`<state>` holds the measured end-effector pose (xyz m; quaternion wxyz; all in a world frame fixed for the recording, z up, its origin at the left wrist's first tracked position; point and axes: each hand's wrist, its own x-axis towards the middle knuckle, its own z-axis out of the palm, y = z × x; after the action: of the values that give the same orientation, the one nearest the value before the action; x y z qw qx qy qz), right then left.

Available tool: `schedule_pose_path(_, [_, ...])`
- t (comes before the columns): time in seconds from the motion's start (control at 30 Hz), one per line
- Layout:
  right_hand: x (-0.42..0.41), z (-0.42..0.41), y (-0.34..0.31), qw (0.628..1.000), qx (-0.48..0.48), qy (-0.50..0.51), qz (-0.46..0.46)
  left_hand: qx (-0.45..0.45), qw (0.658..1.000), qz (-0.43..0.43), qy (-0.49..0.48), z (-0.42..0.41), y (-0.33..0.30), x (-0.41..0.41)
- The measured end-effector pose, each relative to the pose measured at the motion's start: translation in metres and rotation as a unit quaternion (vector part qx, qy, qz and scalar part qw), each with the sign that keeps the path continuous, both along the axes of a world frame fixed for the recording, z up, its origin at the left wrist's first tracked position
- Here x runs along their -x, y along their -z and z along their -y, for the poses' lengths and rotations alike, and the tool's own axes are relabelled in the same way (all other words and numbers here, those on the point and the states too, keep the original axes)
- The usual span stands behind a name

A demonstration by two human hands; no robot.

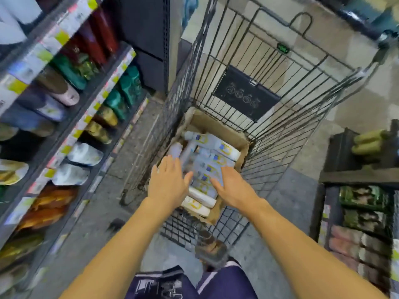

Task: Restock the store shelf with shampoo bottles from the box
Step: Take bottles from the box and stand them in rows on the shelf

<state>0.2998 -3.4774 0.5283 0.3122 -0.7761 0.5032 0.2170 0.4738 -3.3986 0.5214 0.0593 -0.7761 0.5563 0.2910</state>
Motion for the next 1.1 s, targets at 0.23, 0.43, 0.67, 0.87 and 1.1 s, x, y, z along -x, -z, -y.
schedule_pose_path(0.23, [0.058,0.058,0.123,0.996,-0.062,-0.047,-0.036,-0.089,0.989,-0.082,-0.090,0.036,0.103,0.077])
schedule_pose_path(0.43, [0.038,0.105,0.171,0.998,0.043,-0.017,0.052,-0.128,0.978,-0.055,-0.153,0.045,0.146,0.101])
schedule_pose_path(0.67, [-0.023,0.169,0.186,0.967,0.175,-0.023,0.185,-0.049,0.993,0.035,-0.097,0.074,0.161,0.082])
schedule_pose_path(0.87, [-0.049,0.179,0.208,0.988,0.104,-0.086,0.079,-0.004,0.989,0.055,-0.135,0.080,0.168,0.062])
schedule_pose_path(1.1, [-0.055,0.177,0.218,0.994,0.054,-0.086,0.043,0.011,0.981,0.163,-0.105,0.076,0.195,0.055])
